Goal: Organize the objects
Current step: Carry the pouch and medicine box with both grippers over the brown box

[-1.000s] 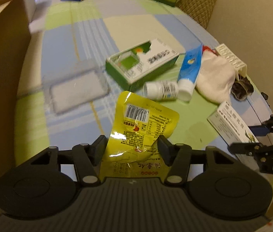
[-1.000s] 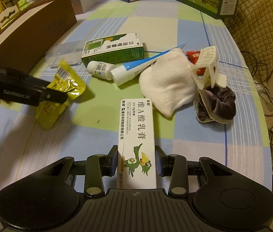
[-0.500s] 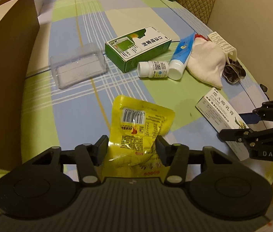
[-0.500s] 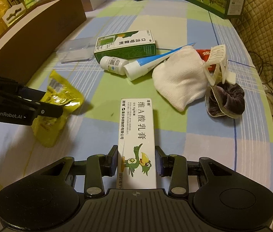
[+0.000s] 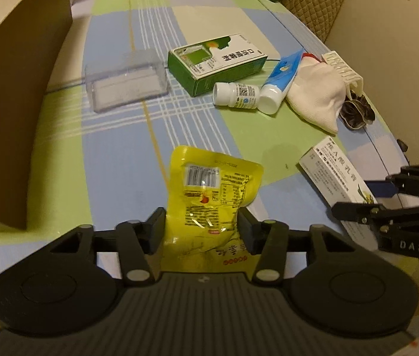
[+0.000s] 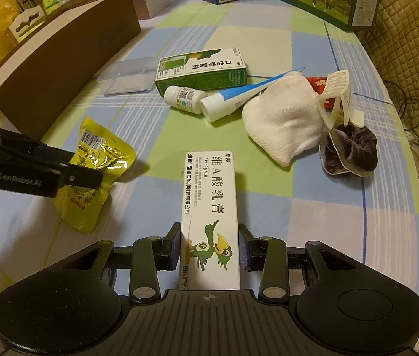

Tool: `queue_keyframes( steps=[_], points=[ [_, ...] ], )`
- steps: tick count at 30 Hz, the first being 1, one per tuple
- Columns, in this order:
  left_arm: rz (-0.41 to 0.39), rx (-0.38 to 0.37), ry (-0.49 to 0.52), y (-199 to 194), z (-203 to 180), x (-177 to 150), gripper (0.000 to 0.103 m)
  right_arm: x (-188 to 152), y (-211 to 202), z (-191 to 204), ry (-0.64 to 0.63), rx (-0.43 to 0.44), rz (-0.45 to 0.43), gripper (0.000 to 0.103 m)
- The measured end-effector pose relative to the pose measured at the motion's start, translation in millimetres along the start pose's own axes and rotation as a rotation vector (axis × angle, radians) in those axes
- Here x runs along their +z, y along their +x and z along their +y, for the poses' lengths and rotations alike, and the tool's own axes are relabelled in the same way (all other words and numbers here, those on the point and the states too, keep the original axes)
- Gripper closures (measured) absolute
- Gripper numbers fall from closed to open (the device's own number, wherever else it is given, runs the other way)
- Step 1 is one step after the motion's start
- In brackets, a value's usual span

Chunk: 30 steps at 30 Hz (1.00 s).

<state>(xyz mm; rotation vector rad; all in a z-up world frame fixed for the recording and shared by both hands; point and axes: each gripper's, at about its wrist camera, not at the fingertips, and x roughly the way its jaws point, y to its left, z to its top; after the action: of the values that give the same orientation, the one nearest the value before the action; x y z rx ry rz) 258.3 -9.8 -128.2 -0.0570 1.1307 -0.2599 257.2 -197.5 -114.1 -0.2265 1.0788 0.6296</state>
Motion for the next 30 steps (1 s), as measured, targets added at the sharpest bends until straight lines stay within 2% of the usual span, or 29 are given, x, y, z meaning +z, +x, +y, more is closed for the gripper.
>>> queue_keyframes(
  steps=[1,3,7,15,30],
  points=[
    [-0.001,-0.009,-0.018,2,2,0,0.048,-1,0,0,0.001,0.0,0.001,0.067],
    [-0.011,-0.013,-0.017,4,1,0,0.046,-3,-1,0,0.003,-0.001,0.002,0.067],
    [-0.029,0.024,0.058,4,-10,-2,0.054,-6,-3,-2,0.012,-0.001,-0.001,0.067],
    [-0.04,0.027,0.04,-9,-8,-2,0.06,-4,-9,2,0.004,0.015,-0.021,0.068],
    [-0.124,0.022,-0.031,-59,10,-5,0.06,18,-19,29,-0.045,0.062,-0.05,0.067]
  ],
)
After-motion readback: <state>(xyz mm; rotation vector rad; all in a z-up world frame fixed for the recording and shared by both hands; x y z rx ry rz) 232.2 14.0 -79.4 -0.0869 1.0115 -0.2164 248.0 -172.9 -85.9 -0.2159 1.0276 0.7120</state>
